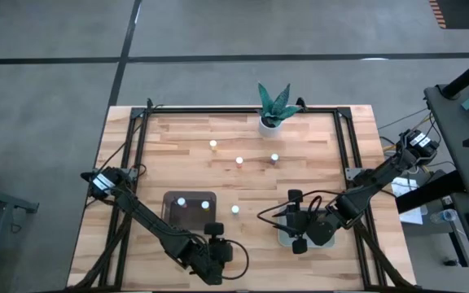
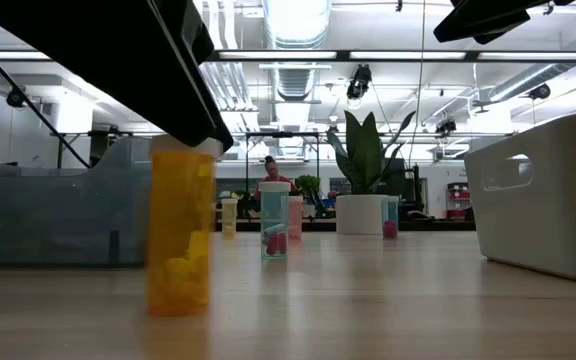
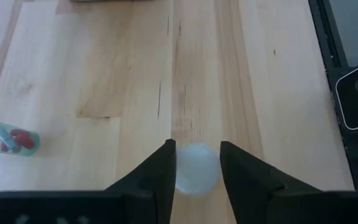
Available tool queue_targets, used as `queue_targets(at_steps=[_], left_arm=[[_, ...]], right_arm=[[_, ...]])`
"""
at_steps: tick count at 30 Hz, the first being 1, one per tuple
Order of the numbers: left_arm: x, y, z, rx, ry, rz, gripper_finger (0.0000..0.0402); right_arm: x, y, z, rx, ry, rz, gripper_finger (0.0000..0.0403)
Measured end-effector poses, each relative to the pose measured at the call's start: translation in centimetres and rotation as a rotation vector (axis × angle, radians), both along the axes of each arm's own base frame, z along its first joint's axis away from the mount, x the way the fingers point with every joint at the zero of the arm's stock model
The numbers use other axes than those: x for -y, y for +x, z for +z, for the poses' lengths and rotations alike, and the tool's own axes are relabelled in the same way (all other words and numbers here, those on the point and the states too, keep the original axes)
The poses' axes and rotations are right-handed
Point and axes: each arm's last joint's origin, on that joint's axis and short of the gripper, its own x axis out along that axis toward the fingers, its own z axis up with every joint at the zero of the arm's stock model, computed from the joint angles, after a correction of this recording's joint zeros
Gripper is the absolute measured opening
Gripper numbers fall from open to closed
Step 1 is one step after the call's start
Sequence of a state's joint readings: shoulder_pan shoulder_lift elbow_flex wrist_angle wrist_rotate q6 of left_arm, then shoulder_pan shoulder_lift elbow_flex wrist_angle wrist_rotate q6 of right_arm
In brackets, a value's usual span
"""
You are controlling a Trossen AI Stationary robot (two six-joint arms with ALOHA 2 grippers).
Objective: Pick and place medicine bottles into bin by pill shape (circle, oval)
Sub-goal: Put the right orange pill bottle into the black bin, then put the right orange tablet bottle into the black bin
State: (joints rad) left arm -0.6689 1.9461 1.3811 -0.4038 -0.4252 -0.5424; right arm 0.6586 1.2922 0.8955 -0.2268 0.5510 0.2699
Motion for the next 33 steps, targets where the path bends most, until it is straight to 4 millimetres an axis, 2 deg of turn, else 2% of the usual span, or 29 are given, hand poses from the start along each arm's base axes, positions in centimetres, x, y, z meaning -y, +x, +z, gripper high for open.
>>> queue_targets(at_steps=[5, 9, 14, 27, 33], left_arm=[[0.0, 0.0, 0.0, -0.002, 0.000, 0.000, 0.0151], [0.0, 0.0, -0.1, -0.004, 0.002, -0.001, 0.0167], [0.0, 0.0, 0.0, -0.004, 0.002, -0.003, 0.0169], [0.1, -0.5, 1.9, -0.014, -0.015, -0.051, 0.0170], [0.0, -0.7, 1.6, -0.022, -0.006, -0.054, 0.0170]], right_arm=[[0.0, 0.0, 0.0, 0.000, 0.000, 0.000, 0.0132], [0.0, 0.0, 0.0, 0.000, 0.000, 0.000, 0.0132], [0.0, 0.0, 0.0, 0.000, 0.000, 0.000, 0.0132], [0.0, 0.0, 0.0, 0.000, 0.000, 0.000, 0.0132], [0.0, 0.0, 0.0, 0.000, 0.000, 0.000, 0.0132]])
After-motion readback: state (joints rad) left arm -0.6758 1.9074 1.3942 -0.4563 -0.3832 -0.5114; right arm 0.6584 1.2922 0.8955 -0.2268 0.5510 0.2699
